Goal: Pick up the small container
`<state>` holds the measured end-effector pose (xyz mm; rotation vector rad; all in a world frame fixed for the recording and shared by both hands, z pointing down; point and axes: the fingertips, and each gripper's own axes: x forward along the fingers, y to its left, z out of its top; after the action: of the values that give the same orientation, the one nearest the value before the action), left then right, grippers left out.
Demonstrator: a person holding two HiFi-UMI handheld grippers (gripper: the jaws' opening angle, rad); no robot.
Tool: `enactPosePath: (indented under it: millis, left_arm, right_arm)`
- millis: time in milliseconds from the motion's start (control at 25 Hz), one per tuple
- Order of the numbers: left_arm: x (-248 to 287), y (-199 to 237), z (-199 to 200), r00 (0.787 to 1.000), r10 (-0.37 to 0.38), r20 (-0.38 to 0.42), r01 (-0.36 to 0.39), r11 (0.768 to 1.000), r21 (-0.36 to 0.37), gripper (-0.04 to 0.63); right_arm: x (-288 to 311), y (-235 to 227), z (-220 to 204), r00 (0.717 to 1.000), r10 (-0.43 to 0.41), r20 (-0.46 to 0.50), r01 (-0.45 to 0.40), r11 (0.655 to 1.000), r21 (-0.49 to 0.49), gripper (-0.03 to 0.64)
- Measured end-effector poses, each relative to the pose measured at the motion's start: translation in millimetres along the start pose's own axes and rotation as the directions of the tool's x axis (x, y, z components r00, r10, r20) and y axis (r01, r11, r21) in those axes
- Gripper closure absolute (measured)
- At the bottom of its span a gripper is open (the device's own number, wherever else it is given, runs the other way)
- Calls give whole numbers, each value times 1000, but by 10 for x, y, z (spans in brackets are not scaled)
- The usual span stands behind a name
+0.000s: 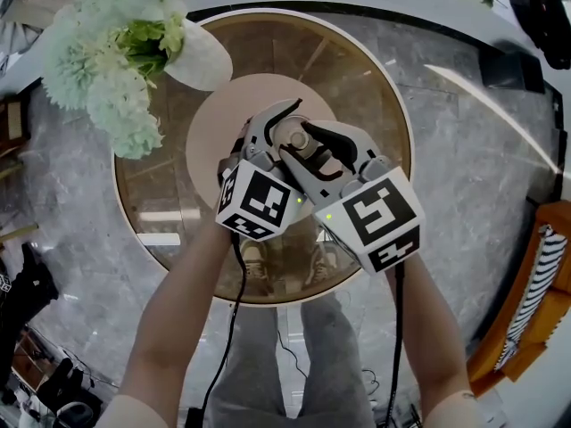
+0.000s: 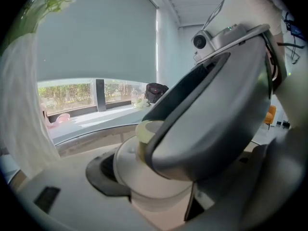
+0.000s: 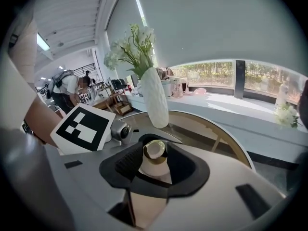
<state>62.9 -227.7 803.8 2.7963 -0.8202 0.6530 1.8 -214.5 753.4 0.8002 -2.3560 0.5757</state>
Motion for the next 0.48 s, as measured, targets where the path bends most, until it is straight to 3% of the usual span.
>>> enactPosePath:
  millis: [480]
  left_arm:
    - [4, 0, -16, 1000, 9, -24, -9, 1000, 6, 245]
  right_arm:
    - [4, -7, -4, 999, -37, -12, 37, 998, -49, 485]
